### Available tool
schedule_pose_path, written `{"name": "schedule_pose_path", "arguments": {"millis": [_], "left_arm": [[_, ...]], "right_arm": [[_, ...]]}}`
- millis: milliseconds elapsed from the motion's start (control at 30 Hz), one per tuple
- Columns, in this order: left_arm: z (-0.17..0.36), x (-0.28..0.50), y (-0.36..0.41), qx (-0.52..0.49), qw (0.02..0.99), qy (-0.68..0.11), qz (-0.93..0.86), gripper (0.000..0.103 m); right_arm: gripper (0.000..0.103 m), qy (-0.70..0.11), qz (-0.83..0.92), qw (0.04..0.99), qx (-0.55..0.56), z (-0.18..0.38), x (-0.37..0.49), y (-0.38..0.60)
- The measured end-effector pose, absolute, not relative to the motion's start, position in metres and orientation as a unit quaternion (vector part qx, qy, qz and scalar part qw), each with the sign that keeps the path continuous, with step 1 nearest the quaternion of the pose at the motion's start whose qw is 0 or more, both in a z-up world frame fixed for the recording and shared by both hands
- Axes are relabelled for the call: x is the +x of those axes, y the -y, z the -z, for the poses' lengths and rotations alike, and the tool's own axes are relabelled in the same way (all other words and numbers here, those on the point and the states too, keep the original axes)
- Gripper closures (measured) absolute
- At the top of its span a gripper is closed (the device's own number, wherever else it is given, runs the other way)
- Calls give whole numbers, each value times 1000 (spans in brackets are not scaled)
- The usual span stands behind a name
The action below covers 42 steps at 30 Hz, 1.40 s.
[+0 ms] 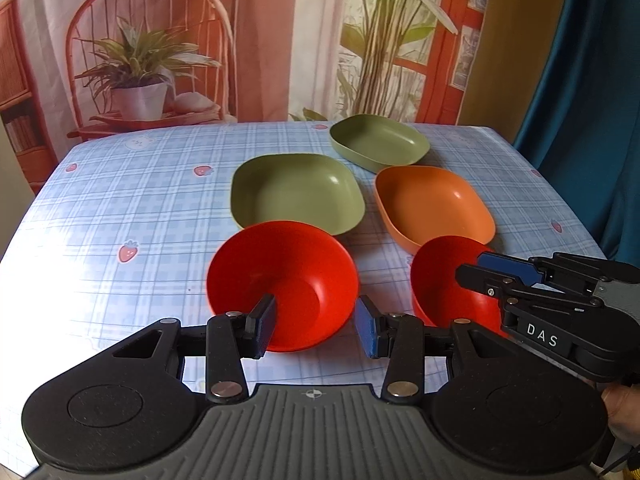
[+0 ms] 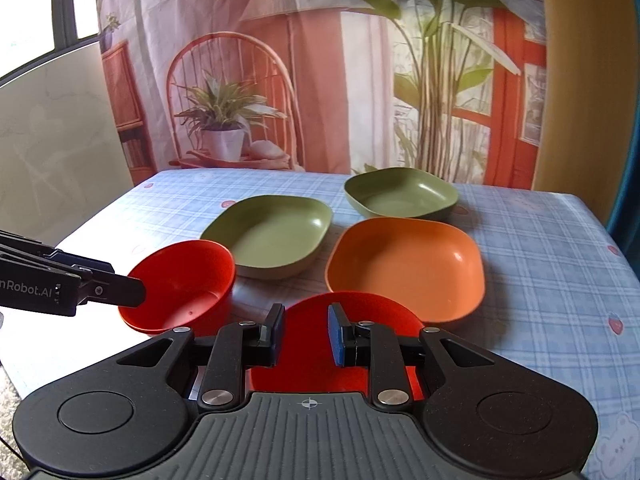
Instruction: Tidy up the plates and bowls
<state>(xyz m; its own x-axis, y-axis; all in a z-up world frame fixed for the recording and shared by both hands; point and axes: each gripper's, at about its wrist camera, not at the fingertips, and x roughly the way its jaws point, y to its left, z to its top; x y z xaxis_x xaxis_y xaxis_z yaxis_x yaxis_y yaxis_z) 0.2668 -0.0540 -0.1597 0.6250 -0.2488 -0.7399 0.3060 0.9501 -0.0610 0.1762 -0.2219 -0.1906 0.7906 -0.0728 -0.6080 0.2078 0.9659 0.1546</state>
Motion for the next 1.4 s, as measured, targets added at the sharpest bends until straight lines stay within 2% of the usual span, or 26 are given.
{"name": "schedule_pose_path", "arguments": {"millis": [567,667,733,1067,1133,1200,1400], "left_arm": [[177,263,94,44,877,-439,192,58],[178,266,100,41,875,-441,198,59],[180,270,104,36,874,-441,203,60],[194,283,124,33,869,-440,222,61],[196,284,123,30,869,-441,224,64],[197,284,122,28,870,-440,221,72],[195,284,115,5,870,-440,220,73]], "right_arm": [[80,-308,125,926,177,223,142,269],[83,-314,116,923,190,229,140,271],[88,-316,109,922,195,231,141,270],[88,-316,104,923,194,231,141,269],[88,-316,104,923,194,231,141,268],[88,-316,105,923,193,231,142,268],[88,-319,102,923,189,229,141,268]]}}
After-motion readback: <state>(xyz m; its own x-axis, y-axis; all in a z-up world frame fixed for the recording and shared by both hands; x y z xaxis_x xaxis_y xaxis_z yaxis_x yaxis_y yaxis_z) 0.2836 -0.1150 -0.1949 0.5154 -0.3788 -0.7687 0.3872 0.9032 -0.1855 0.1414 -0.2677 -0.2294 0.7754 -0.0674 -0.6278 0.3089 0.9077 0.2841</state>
